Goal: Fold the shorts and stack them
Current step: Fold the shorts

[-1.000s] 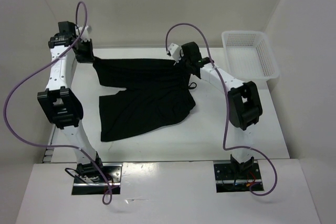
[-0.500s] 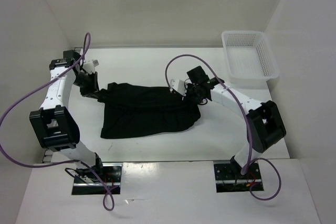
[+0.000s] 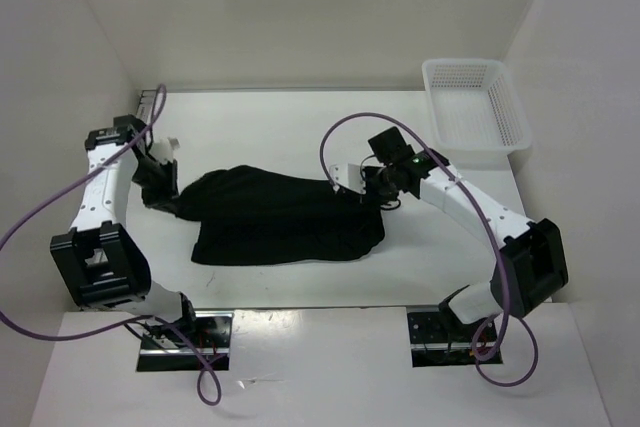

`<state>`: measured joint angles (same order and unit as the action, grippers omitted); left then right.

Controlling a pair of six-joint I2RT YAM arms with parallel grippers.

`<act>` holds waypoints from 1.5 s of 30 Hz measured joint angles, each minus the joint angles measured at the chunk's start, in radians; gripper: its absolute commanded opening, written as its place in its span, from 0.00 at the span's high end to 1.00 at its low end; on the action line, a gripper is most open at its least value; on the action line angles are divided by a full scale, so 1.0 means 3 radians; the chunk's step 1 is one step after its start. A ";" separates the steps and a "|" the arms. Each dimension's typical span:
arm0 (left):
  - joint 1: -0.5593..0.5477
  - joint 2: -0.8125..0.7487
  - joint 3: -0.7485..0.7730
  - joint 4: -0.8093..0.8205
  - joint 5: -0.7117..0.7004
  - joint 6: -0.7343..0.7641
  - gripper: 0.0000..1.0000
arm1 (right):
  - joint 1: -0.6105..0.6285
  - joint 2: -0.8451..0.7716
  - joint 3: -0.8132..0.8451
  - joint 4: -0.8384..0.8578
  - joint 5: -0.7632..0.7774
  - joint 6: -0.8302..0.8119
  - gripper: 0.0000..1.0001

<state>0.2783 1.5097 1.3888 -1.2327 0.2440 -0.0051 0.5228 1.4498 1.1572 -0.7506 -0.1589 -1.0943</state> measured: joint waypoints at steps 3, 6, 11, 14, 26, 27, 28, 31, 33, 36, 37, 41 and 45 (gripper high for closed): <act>-0.0161 -0.0050 -0.0473 -0.0064 -0.0112 0.0003 1.00 | 0.0123 -0.0126 -0.0209 -0.0072 -0.0004 -0.0090 1.00; -0.0257 -0.0006 -0.0795 -0.0093 -0.0188 0.0004 1.00 | 0.0264 -0.0150 -0.0448 -0.0156 -0.0011 -0.0139 1.00; -0.0254 -0.0001 -0.1007 -0.0074 -0.0366 0.0001 1.00 | 0.0361 -0.0150 -0.0581 -0.0296 -0.0046 -0.0177 1.00; -0.0254 0.0006 -0.1071 -0.0074 -0.0477 0.0003 1.00 | 0.0420 -0.0167 -0.0629 -0.0322 -0.0058 -0.0224 1.00; -0.0404 -0.0095 -0.0899 -0.0017 -0.0862 -0.0001 0.94 | 0.0554 -0.0759 -0.0774 -0.0458 -0.0116 -0.0848 0.98; -0.0544 -0.0122 -0.1059 0.0039 -0.0945 0.0001 0.92 | 0.0659 -0.0889 -0.0881 -0.0430 -0.0098 -0.0894 0.93; -0.0661 -0.0132 -0.1213 0.0076 -0.1007 0.0005 0.90 | 0.0760 -0.0994 -0.0997 -0.0430 -0.0070 -0.0938 0.90; -0.0938 -0.0131 -0.1610 0.0158 -0.1169 0.0000 0.79 | 0.1044 -0.1120 -0.1280 -0.0429 -0.0011 -0.1022 0.69; -0.1008 -0.0128 -0.1718 0.0173 -0.1231 0.0005 0.74 | 0.1166 -0.1113 -0.1389 -0.0434 0.0038 -0.1043 0.53; -0.1015 -0.0128 -0.1736 0.0233 -0.1329 0.0006 0.71 | 0.1256 -0.1113 -0.1417 -0.0427 0.0067 -0.1012 0.16; -0.1015 -0.0128 -0.1736 0.0258 -0.1375 0.0006 0.70 | 0.1263 -0.1115 -0.1414 -0.0420 0.0067 -0.0977 0.01; -0.0913 -0.0134 -0.1732 0.0306 -0.1605 0.0006 0.67 | 0.1269 -0.1209 -0.1319 -0.0432 0.0058 -0.0857 0.01; -0.0589 -0.0178 -0.1605 0.0371 -0.1911 0.0010 0.62 | 0.1239 -0.1578 -0.1099 -0.0320 0.0018 -0.0575 0.07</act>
<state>0.1017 1.4563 0.9073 -1.1213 -0.3294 -0.0021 0.8944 0.9764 0.8276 -0.8467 -0.1535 -1.2667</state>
